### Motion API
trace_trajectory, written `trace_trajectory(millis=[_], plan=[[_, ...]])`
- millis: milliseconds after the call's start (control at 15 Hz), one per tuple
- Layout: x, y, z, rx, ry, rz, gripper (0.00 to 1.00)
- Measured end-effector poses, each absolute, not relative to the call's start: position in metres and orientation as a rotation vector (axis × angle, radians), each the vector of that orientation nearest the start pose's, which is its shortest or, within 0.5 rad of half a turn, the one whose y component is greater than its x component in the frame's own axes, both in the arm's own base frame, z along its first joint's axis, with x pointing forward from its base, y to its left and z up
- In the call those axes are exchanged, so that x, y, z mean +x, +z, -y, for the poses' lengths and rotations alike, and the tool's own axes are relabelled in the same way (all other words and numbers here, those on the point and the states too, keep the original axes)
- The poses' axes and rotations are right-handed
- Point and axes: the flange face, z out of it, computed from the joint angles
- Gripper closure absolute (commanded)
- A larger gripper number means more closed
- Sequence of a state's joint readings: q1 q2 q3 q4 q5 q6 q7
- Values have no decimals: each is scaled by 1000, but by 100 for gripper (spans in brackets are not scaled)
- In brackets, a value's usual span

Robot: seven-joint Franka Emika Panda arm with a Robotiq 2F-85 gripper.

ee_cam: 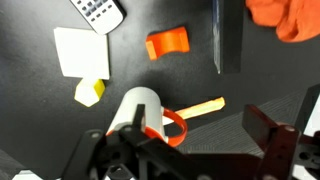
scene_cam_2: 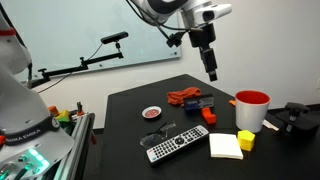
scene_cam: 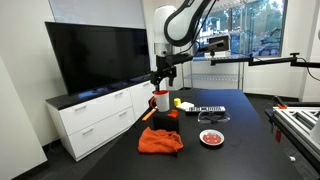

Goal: Put the blue object inside the mug

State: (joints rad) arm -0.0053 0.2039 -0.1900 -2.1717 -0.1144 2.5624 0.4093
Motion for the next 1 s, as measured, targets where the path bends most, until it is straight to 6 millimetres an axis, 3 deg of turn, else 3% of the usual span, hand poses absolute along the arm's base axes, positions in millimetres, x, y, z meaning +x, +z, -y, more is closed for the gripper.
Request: trace_trajectory(millis=[267,533,1000], plan=[[511,325,82,-3142,-268,-666,0],[471,319,67,-3154,-211,-569,0],[445,317,64,-3162,-187,-516,0]])
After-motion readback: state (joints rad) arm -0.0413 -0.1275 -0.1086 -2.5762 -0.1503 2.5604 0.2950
